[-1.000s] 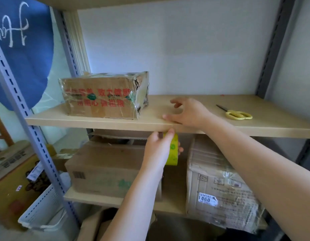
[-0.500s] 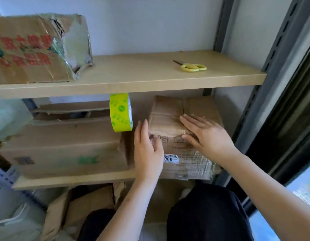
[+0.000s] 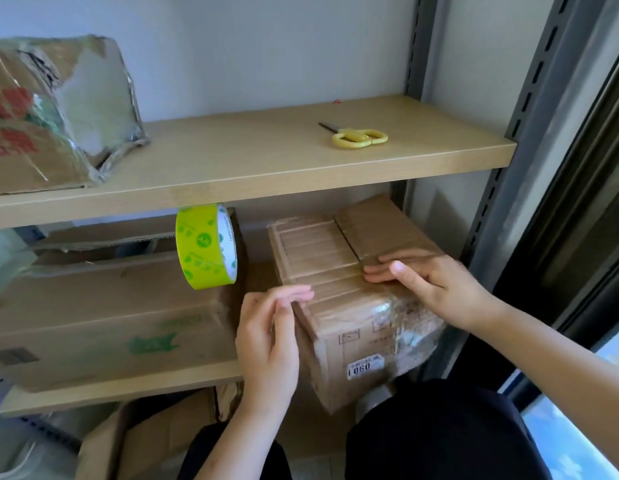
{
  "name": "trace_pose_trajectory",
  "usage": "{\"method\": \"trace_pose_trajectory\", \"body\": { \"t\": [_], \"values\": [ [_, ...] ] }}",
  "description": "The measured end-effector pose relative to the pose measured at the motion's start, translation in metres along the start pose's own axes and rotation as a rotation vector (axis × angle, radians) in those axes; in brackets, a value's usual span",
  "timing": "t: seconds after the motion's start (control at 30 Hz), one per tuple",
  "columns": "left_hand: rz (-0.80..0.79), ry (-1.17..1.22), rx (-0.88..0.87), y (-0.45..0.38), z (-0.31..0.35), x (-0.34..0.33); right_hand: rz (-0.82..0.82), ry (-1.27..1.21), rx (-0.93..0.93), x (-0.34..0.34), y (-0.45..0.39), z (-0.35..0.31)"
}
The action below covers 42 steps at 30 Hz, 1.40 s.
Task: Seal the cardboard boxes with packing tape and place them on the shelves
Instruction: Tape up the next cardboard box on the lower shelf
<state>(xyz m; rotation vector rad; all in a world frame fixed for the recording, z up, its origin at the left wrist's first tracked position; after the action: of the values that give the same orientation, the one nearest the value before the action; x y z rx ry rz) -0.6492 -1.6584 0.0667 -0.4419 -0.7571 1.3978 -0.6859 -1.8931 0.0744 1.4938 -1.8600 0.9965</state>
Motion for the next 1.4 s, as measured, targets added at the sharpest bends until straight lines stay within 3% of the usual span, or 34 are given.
{"method": "trace_pose_trajectory", "body": {
  "t": [0.1, 0.17, 0.23, 0.33, 0.43, 0.57, 0.63, 0.77, 0.87, 1.07, 1.2, 1.4],
  "values": [
    [0.023, -0.099, 0.021, -0.019, 0.002, 0.003, 0.126, -0.138, -0.116, 0.008, 0.001, 0.003],
    [-0.05, -0.309, -0.016, -0.045, 0.007, -0.01, 0.273, 0.031, -0.117, 0.005, 0.001, -0.006],
    [-0.258, -0.515, -0.046, -0.07, 0.01, -0.045, 0.373, 0.233, -0.078, 0.0, 0.005, -0.018],
    [-0.577, -0.653, 0.021, -0.097, -0.013, -0.107, 0.347, 0.31, -0.028, -0.006, 0.008, -0.018],
    [-0.698, -0.821, 0.034, -0.108, -0.042, -0.138, 0.359, 0.302, -0.093, -0.002, 0.011, -0.011],
    [-0.636, -0.91, 0.023, -0.113, -0.052, -0.138, 0.589, 0.283, -0.461, 0.015, 0.029, 0.001],
    [-0.643, -0.927, 0.071, -0.114, -0.052, -0.136, 0.524, 0.175, -0.711, 0.005, 0.046, 0.011],
    [-0.577, -0.961, 0.124, -0.114, -0.052, -0.117, 0.389, -0.464, -0.931, -0.052, 0.073, 0.003],
    [-0.502, -0.996, 0.141, -0.11, -0.053, -0.099, 0.28, -0.653, -0.958, -0.087, 0.064, -0.003],
    [-0.461, -1.009, 0.227, -0.099, -0.05, -0.077, 0.277, -0.612, -0.887, -0.076, 0.052, 0.003],
    [-0.465, -1.02, 0.251, -0.089, -0.042, -0.064, 0.363, -0.69, -0.867, -0.046, 0.043, 0.02],
    [-0.508, -0.981, 0.361, -0.076, -0.034, -0.046, 0.229, -0.615, -0.829, -0.021, 0.03, 0.033]
  ]
}}
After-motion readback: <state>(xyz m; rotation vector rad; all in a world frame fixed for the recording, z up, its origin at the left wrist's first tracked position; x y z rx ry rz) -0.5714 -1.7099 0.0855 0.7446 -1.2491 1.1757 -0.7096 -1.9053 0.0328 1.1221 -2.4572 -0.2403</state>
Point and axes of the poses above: each hand's wrist, its own y-axis away from the middle knuckle, its own x-axis out of the back of the hand, z = x × y, the point moved 10 cm from there along -y, towards the middle knuckle, and after that the axes turned 8 degrees about -x, right-handed, at the moved point
